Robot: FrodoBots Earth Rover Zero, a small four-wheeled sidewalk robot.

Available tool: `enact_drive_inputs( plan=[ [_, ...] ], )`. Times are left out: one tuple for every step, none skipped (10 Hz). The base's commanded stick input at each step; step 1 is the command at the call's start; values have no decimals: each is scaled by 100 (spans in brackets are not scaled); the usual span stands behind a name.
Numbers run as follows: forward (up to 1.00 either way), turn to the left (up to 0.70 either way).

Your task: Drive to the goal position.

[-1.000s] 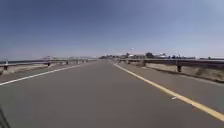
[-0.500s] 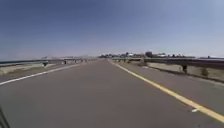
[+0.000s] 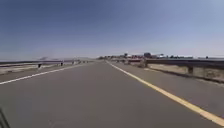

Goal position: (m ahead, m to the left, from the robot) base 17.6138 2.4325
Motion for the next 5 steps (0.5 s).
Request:
enact_drive_inputs(
  plan=[
    [100,0],
    [100,6],
    [100,18],
    [100,27],
    [100,27]
  ],
)
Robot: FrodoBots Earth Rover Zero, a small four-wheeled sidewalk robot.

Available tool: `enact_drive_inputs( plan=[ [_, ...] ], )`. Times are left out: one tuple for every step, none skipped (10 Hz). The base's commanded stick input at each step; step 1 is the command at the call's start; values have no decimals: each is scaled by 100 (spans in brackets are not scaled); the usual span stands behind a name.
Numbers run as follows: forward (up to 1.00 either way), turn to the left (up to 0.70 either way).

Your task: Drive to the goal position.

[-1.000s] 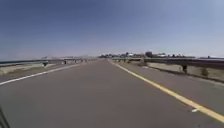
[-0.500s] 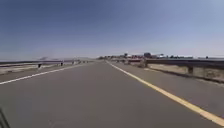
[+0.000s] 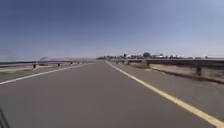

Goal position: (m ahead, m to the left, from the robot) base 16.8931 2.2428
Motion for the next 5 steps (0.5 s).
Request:
enact_drive_inputs(
  plan=[
    [100,27],
    [100,22],
    [100,17],
    [100,12],
    [100,7]
  ],
)
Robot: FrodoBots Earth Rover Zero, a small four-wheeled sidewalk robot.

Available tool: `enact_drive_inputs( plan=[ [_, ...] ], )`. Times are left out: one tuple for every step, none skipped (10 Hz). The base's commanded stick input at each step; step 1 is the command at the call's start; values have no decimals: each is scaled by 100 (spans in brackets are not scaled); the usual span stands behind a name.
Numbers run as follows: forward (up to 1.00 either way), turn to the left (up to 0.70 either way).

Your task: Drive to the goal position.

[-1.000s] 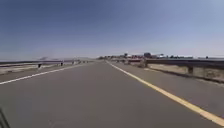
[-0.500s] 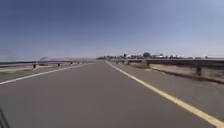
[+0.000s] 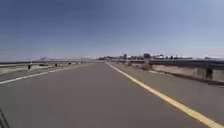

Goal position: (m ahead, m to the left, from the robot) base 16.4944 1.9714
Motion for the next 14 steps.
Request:
enact_drive_inputs(
  plan=[
    [100,2],
    [100,0],
    [100,0],
    [100,0],
    [100,0],
    [100,0],
    [100,0],
    [100,0],
    [100,0],
    [100,0],
    [100,0],
    [100,0],
    [100,0],
    [100,0]
  ],
)
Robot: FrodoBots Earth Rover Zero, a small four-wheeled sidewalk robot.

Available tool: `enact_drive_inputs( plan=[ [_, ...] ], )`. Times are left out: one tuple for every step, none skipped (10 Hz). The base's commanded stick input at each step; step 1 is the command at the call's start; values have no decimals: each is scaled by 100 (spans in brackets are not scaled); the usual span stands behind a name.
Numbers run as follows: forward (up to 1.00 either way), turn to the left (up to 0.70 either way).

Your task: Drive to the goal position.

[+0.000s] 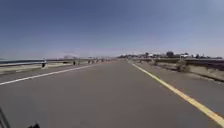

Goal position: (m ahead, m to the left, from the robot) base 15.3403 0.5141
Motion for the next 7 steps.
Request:
enact_drive_inputs(
  plan=[
    [100,0],
    [100,0],
    [100,0],
    [100,0],
    [100,0],
    [100,0],
    [100,0]
  ],
)
